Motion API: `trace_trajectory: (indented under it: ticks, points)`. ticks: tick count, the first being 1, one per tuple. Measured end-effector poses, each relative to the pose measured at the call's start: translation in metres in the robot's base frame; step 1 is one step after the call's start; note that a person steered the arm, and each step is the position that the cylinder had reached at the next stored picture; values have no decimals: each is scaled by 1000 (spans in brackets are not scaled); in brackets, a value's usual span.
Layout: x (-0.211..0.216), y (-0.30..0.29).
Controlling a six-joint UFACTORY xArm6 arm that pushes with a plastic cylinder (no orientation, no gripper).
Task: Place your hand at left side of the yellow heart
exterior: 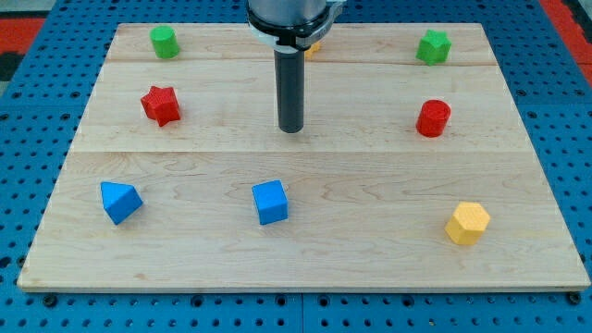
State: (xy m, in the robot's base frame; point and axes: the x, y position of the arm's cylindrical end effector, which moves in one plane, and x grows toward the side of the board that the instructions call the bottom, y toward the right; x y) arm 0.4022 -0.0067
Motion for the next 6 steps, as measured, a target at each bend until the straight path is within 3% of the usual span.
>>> trace_trajectory:
  ticks: [2,4,6]
  points:
    - [-1,9]
    - [-36,62]
    - [-21,104]
